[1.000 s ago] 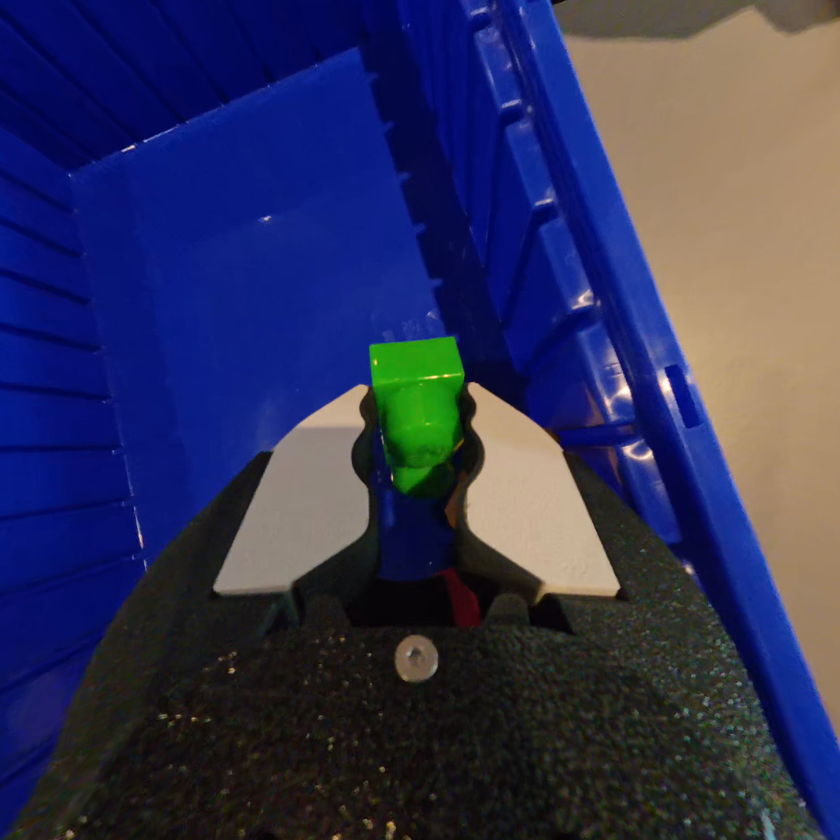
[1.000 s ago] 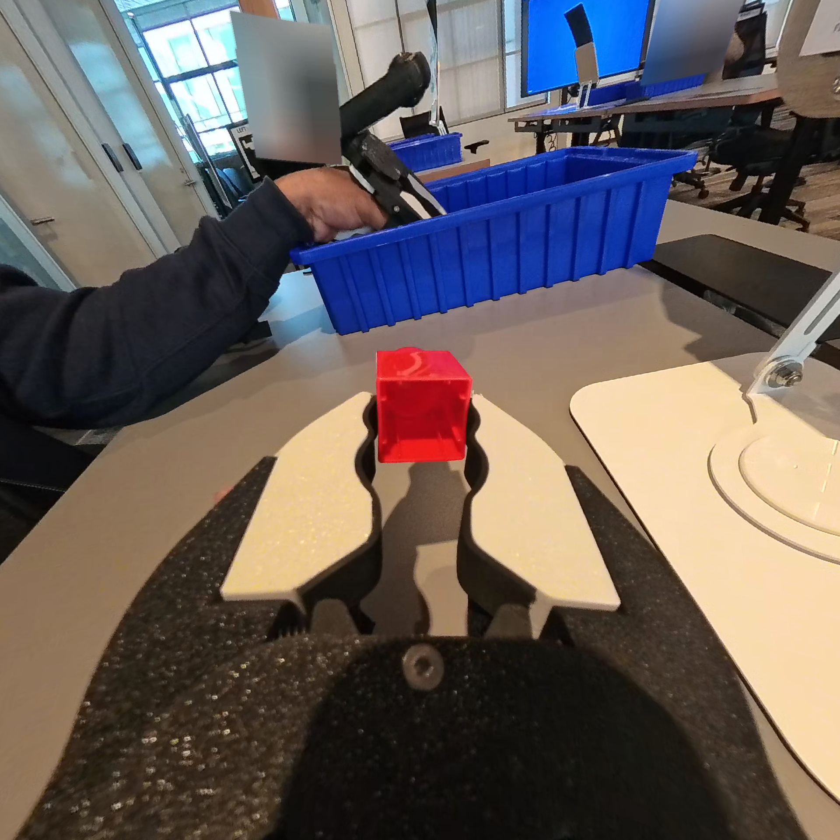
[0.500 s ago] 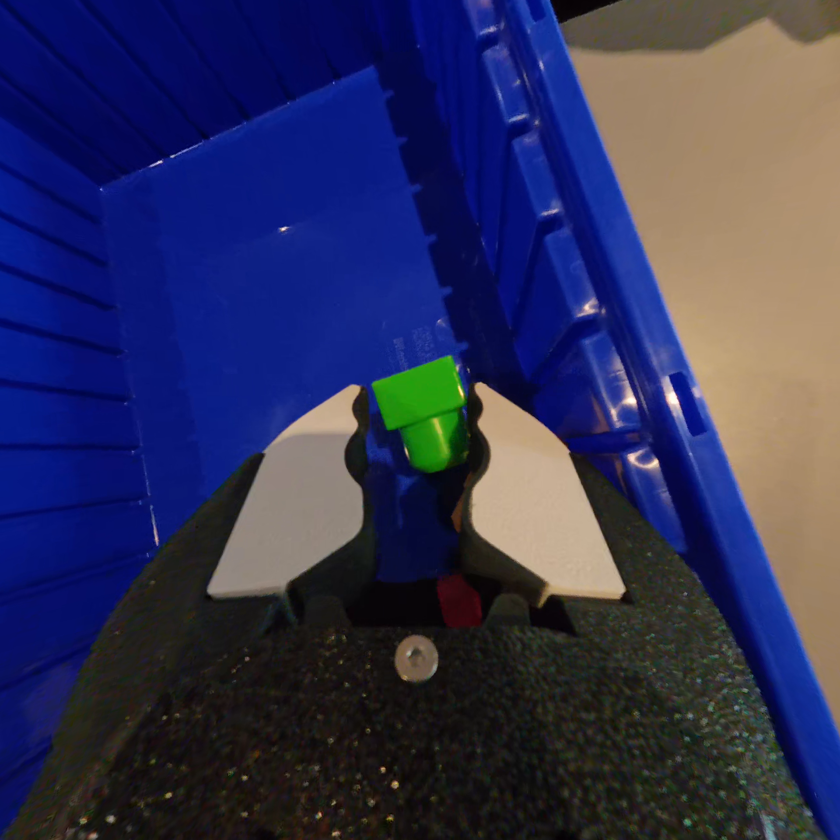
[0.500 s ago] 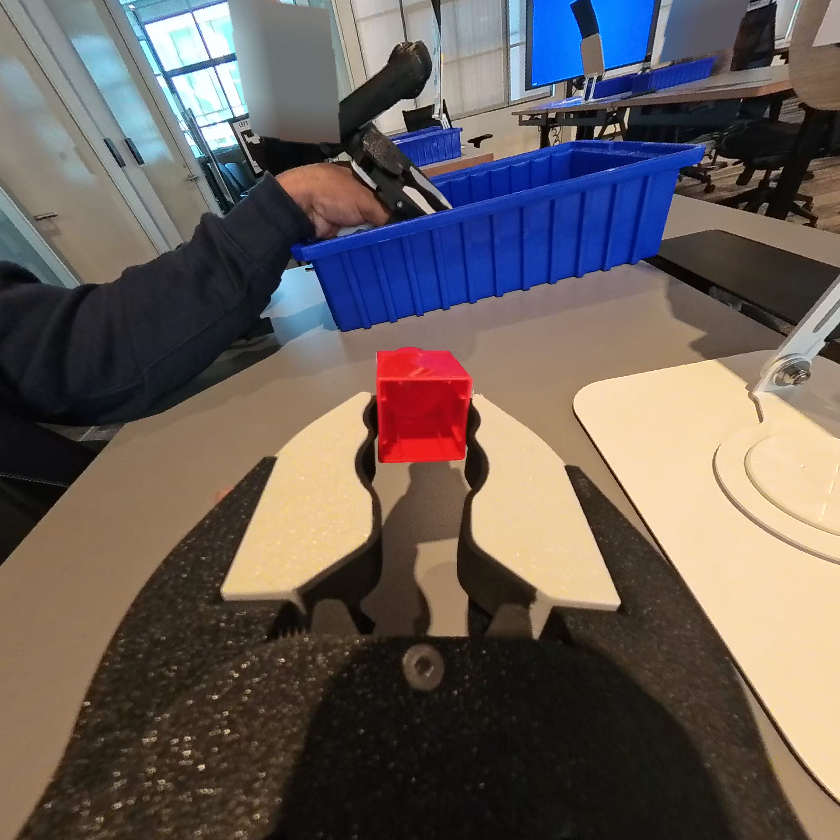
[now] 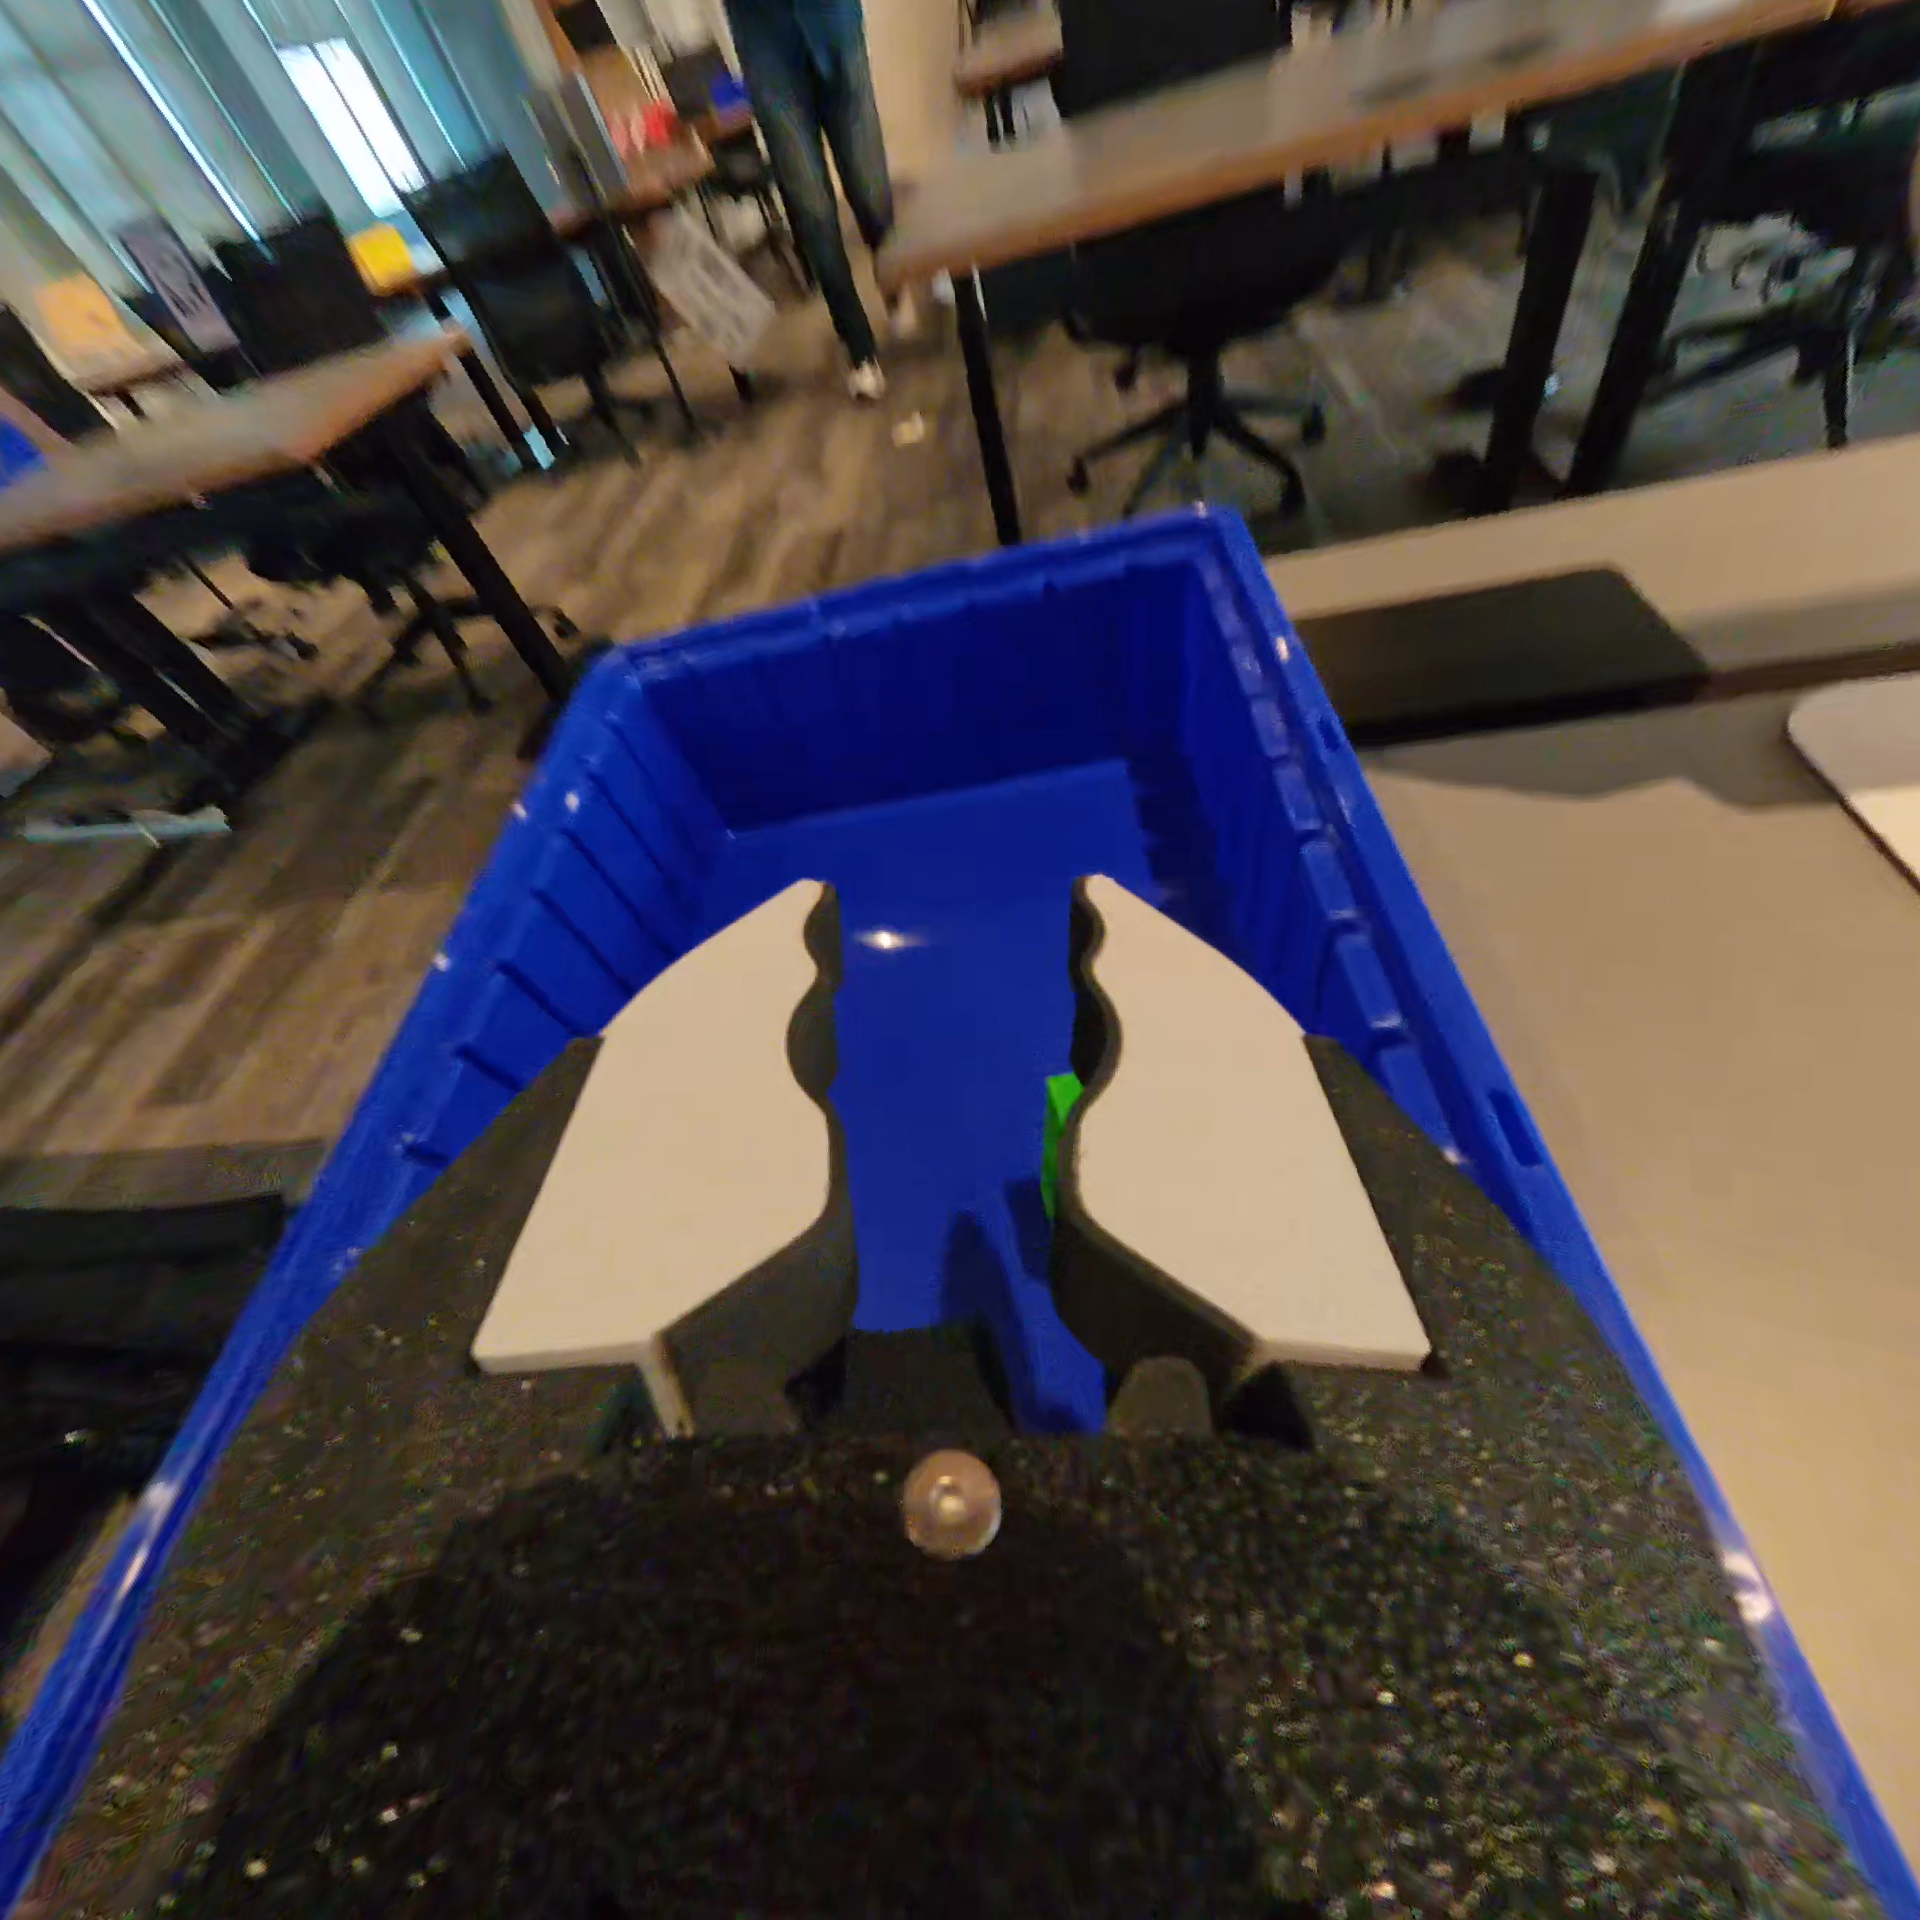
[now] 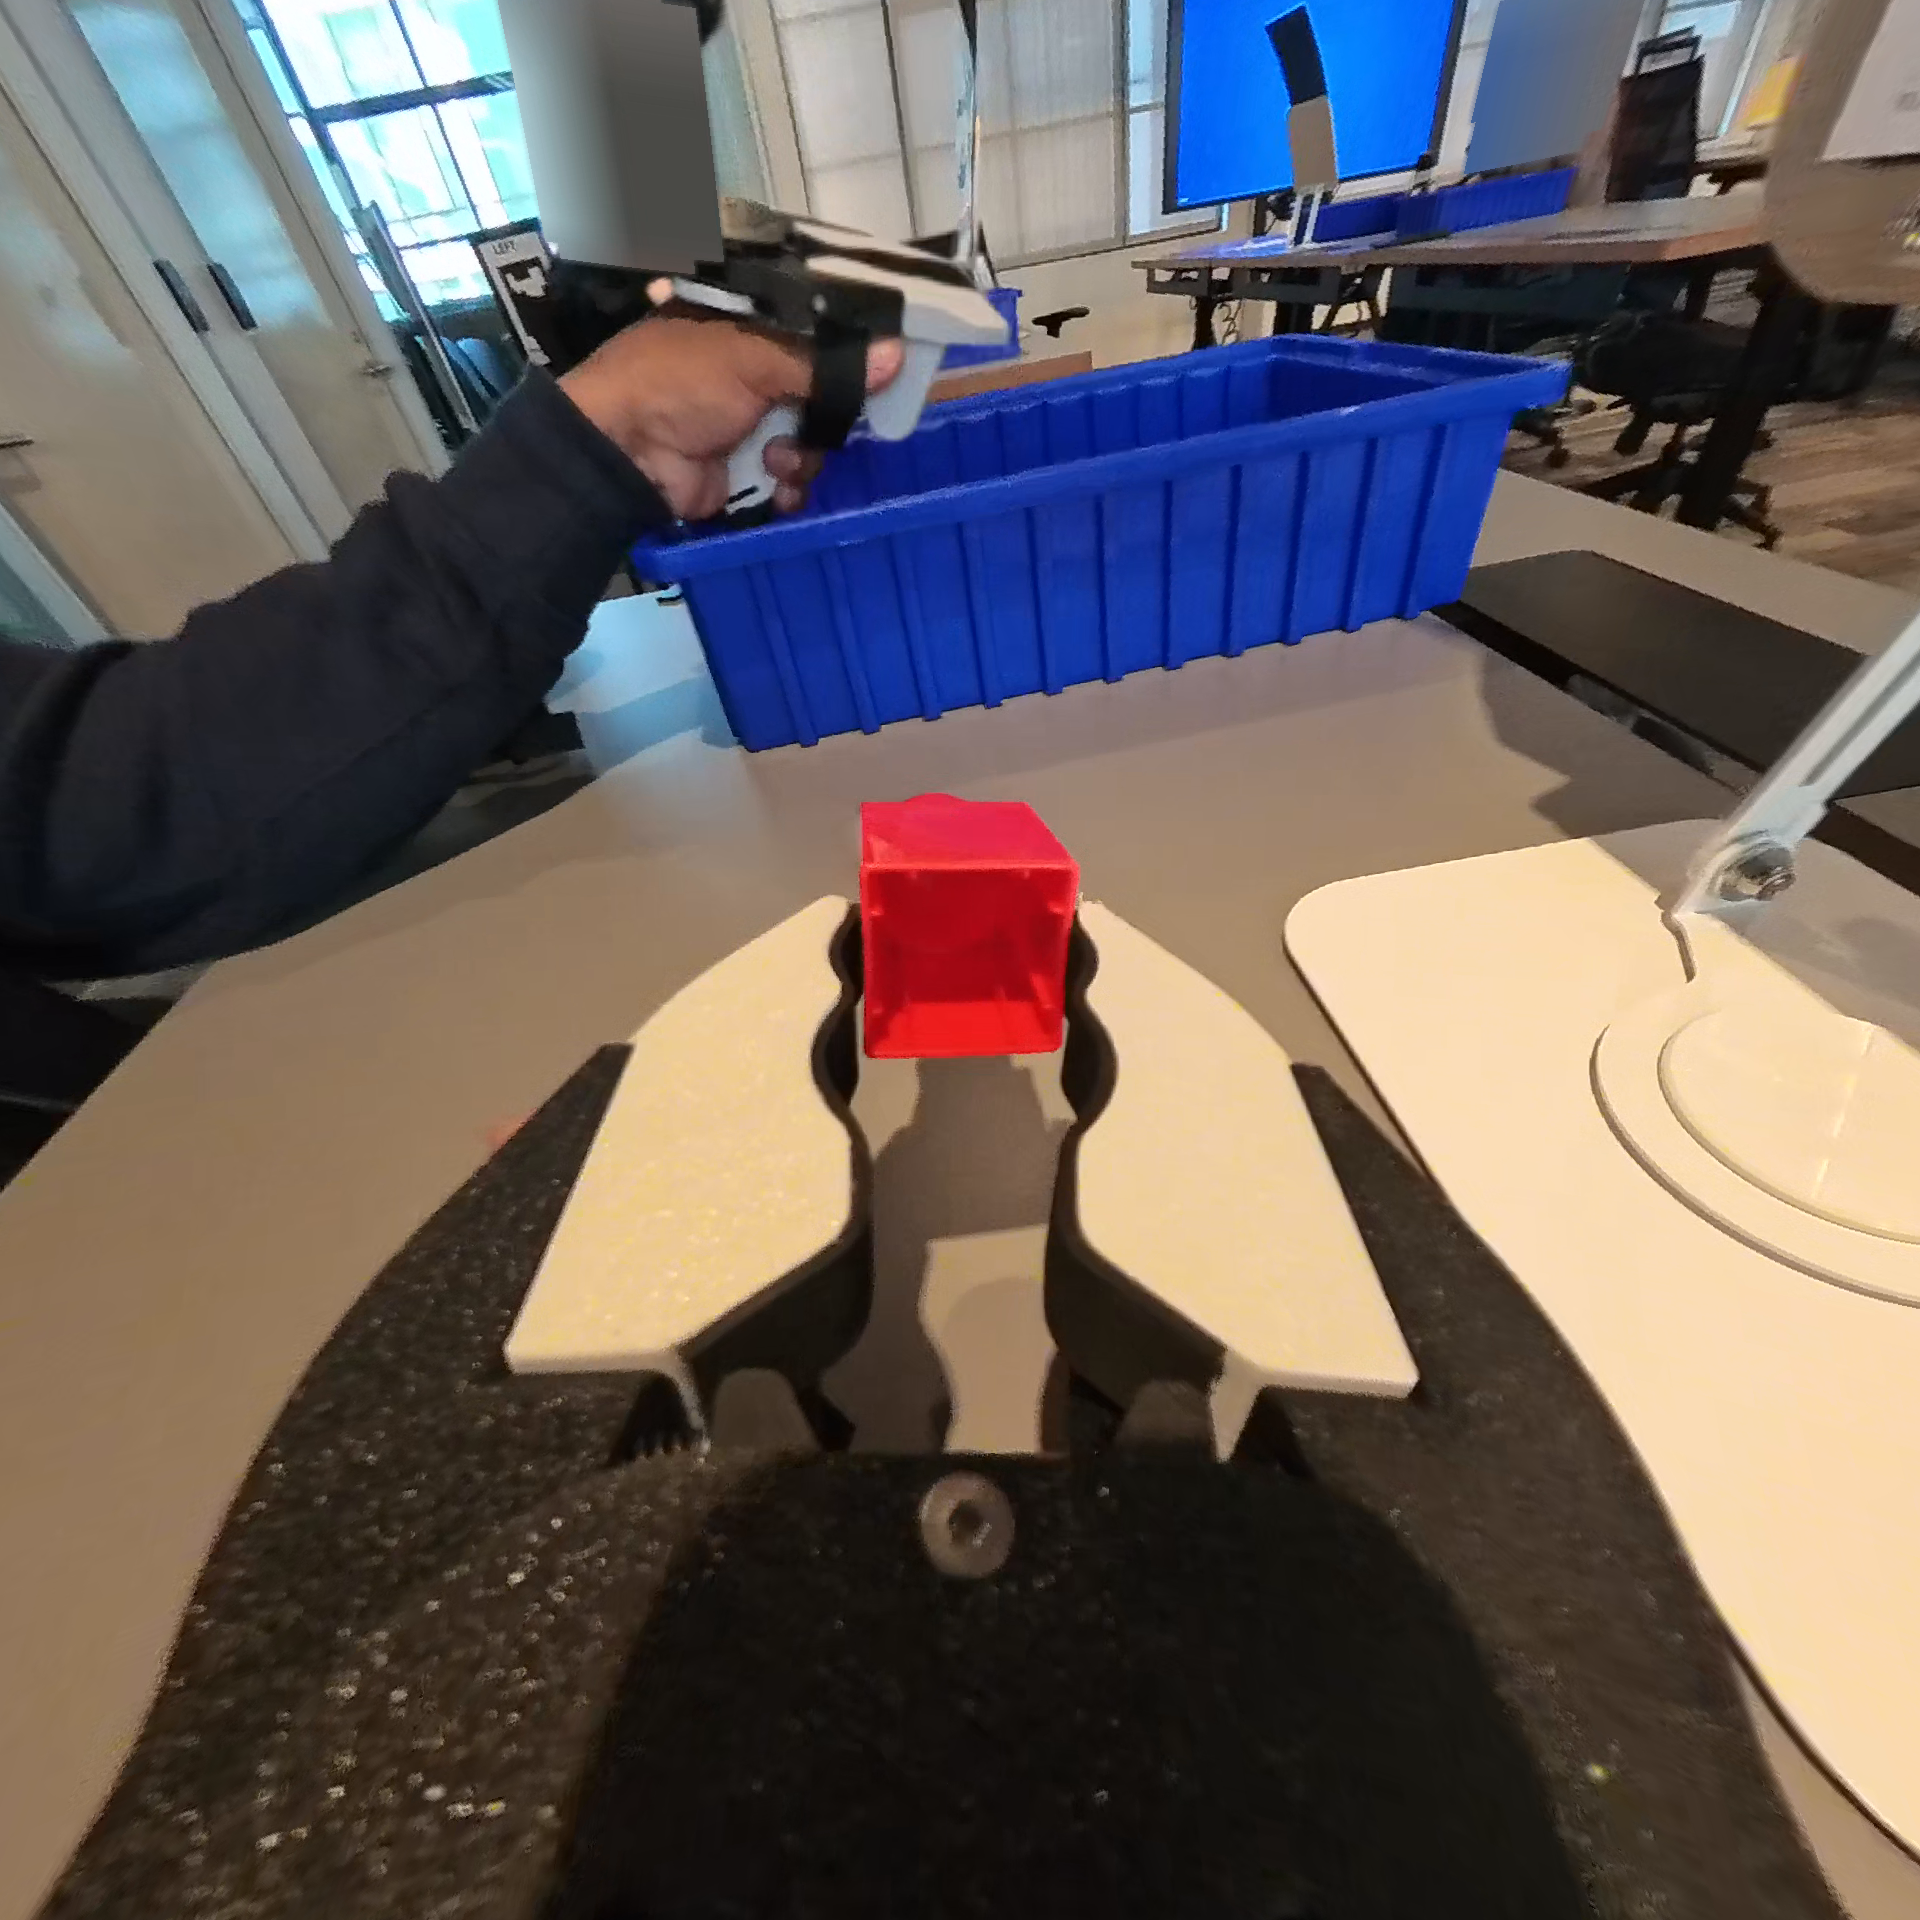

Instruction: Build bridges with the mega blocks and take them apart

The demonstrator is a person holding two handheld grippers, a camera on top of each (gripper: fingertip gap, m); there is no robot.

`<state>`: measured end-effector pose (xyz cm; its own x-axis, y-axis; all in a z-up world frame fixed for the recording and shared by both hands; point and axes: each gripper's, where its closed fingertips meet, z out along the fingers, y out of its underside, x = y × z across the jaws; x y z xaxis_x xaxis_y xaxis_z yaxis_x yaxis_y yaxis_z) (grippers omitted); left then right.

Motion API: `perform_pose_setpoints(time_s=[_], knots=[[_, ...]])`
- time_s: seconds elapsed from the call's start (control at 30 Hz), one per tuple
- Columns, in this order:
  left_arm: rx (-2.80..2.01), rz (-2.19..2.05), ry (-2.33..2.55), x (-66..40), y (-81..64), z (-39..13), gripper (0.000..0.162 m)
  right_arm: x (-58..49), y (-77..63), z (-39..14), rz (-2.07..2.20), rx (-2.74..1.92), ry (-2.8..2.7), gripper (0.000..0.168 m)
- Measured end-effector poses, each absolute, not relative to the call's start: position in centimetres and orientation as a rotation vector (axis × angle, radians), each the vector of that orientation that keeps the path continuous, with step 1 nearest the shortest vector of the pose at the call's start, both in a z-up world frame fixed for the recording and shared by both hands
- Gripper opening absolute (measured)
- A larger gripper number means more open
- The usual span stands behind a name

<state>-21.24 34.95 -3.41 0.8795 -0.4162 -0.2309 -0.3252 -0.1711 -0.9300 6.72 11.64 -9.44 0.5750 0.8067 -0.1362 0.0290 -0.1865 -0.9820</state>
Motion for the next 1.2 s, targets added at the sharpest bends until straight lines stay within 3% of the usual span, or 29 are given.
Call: perform_pose_setpoints(time_s=[0.33, 0.6, 1.0, 1.2], knots=[[-1.509, -0.102, 0.426, -23.0, 33.4, 1.6, 0.032, -6.7, 18.6, -1.2, 1.019, -1.527, -0.698, 0.036], [-1.412, -0.231, 0.268, -25.2, 32.9, 3.2, 0.026, -18.8, 28.1, -6.7, 0.821, -2.016, -0.989, 0.036], [-1.462, -0.290, 0.308, -24.5, 33.2, 2.0, 0.026, -18.9, 30.3, -9.0, 0.433, -2.164, -1.169, 0.037], [-1.479, -0.295, 0.348, -23.8, 33.2, 1.6, 0.026, -18.8, 29.7, -9.2, 0.384, -2.152, -1.174, 0.066]])
